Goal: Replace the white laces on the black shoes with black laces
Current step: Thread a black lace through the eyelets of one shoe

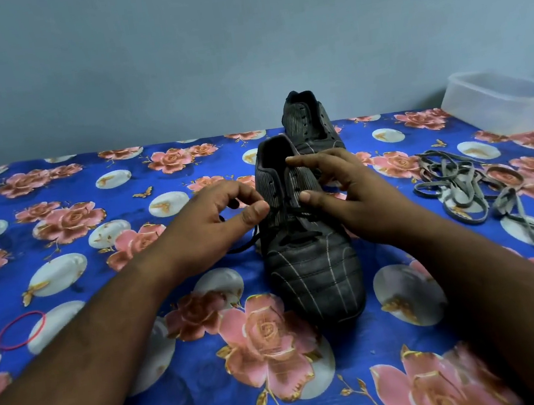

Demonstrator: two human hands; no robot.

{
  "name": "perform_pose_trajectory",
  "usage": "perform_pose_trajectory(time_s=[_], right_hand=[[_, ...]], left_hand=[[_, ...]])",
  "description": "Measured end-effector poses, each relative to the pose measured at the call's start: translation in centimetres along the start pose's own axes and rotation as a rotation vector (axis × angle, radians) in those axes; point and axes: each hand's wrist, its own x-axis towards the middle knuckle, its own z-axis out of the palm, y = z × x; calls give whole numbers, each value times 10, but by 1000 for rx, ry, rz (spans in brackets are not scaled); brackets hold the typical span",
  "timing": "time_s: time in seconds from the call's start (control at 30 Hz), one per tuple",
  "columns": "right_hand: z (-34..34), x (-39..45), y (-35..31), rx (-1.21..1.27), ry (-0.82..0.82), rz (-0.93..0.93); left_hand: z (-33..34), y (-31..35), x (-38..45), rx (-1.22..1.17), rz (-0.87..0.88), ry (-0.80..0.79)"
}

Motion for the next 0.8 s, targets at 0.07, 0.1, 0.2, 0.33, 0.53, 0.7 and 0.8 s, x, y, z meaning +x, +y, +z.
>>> perform_pose_trajectory(time_s=[0.07,0.1,0.2,0.33,0.53,0.7,0.8], right_hand=[[0,0,-1,5,-1,9],[0,0,-3,12,-2,17],[1,1,-5,59,4,21],[1,3,-4,75,-7,18],[-7,1,-8,106,-26,31],[-9,1,-9,121,-29,54],[-10,0,-9,118,-35,53]], left_hand=[[3,-4,1,62,30,-2],[3,-5,2,71,33,-1],[3,-4,1,44,50,1],[-8,-10,3,154,47,7],[-33,-27,5,508,-193,225],[-34,-40,5,366,-261,310],[-17,-24,5,101,-106,228]])
